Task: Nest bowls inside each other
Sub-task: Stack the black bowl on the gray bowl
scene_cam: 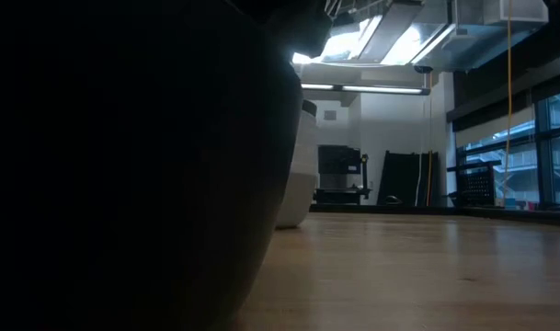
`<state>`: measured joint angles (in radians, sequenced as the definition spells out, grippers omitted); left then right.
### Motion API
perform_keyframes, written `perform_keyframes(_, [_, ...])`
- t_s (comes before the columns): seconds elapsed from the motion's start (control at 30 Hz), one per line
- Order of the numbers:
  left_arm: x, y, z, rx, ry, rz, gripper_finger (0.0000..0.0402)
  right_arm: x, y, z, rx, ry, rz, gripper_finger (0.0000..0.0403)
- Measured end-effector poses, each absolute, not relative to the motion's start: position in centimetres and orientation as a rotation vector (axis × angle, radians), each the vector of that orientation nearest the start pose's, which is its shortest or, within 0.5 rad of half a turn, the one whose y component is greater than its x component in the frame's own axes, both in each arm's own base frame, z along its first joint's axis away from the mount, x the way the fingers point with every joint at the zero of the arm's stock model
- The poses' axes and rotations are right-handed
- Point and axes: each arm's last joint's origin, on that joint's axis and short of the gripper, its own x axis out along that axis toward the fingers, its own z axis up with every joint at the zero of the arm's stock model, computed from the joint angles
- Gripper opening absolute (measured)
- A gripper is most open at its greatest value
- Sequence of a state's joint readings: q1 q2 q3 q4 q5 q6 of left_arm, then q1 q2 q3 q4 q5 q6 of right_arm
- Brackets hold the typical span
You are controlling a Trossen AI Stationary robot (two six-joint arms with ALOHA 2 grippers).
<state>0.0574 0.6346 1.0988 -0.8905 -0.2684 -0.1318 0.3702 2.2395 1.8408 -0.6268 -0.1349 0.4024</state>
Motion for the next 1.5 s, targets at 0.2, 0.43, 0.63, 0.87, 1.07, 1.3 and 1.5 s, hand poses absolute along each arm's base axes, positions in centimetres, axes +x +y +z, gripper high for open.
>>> perform_keyframes(0.2, [8.6,1.3,38.4,-0.084,0.403,0.348,0.0135,45.3,17.9,19.1,0.197,1.040,0.276,0.0109])
perform_keyframes(0.43, [8.6,1.3,38.4,-0.084,0.404,0.348,0.0135,46.2,17.6,21.5,0.100,0.834,0.244,0.0109])
perform_keyframes(0.63, [8.6,1.3,38.4,-0.094,0.402,0.350,0.0135,46.1,16.5,23.8,0.043,0.751,0.191,0.0110])
perform_keyframes(0.87, [8.6,1.2,38.4,-0.122,0.401,0.328,0.0135,46.7,16.4,24.7,0.047,0.617,0.210,0.0110])
perform_keyframes(1.07, [8.6,1.2,38.4,-0.132,0.399,0.330,0.0135,47.0,16.6,23.3,0.097,0.462,0.256,0.0110])
perform_keyframes(1.3, [8.6,1.2,38.4,-0.134,0.398,0.331,0.0135,46.1,16.4,20.4,0.119,0.574,0.271,0.0110])
perform_keyframes(1.5, [8.6,1.2,38.4,-0.134,0.398,0.330,0.0135,44.9,16.2,18.0,0.190,0.679,0.319,0.0110])
